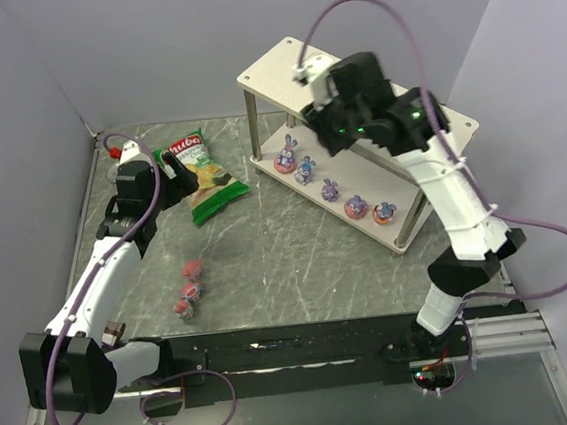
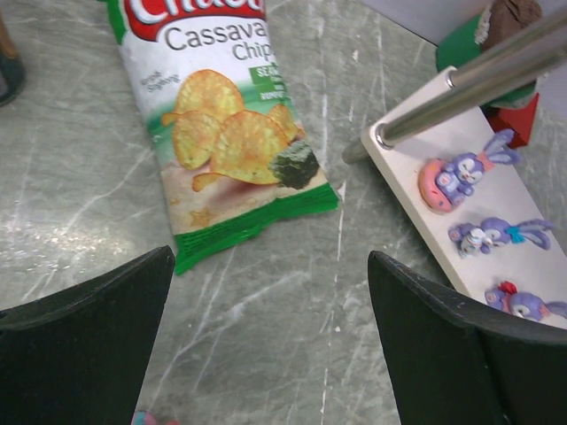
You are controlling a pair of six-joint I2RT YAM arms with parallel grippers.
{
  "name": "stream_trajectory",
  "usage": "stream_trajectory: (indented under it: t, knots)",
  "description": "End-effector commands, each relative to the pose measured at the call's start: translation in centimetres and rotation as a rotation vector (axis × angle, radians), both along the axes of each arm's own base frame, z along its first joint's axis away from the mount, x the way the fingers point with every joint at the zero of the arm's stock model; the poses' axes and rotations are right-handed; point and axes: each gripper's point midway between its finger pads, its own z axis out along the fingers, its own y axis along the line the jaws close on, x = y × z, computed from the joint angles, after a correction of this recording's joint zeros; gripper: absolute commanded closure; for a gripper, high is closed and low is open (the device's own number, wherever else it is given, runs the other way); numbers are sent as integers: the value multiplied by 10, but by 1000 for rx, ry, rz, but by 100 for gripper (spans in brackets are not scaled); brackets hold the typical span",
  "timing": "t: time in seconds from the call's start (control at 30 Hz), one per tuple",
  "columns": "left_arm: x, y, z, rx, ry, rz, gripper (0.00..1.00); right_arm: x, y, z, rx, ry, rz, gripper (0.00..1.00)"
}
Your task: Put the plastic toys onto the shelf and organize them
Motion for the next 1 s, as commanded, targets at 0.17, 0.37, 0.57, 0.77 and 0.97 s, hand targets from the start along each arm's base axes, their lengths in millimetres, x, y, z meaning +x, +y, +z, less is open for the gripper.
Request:
stream_trajectory:
  t: [0.17, 0.37, 0.57, 0.77, 0.97]
  knots:
    - [5, -21, 18, -47, -57, -75, 4, 3, -71, 30, 34, -80, -201, 95]
    - [9, -22, 17, -51, -53, -73, 4, 6, -86, 11, 1, -48, -236, 94]
    - [12, -23, 15, -41, -42, -76, 4, 9, -100, 3, -26, -58, -276, 93]
    - [15, -23, 14, -43, -37, -75, 4, 11, -107, 2, -47, -55, -289, 92]
    - [15, -25, 12, -43, -34, -86, 4, 6, -109, 2, -39, -54, -274, 84]
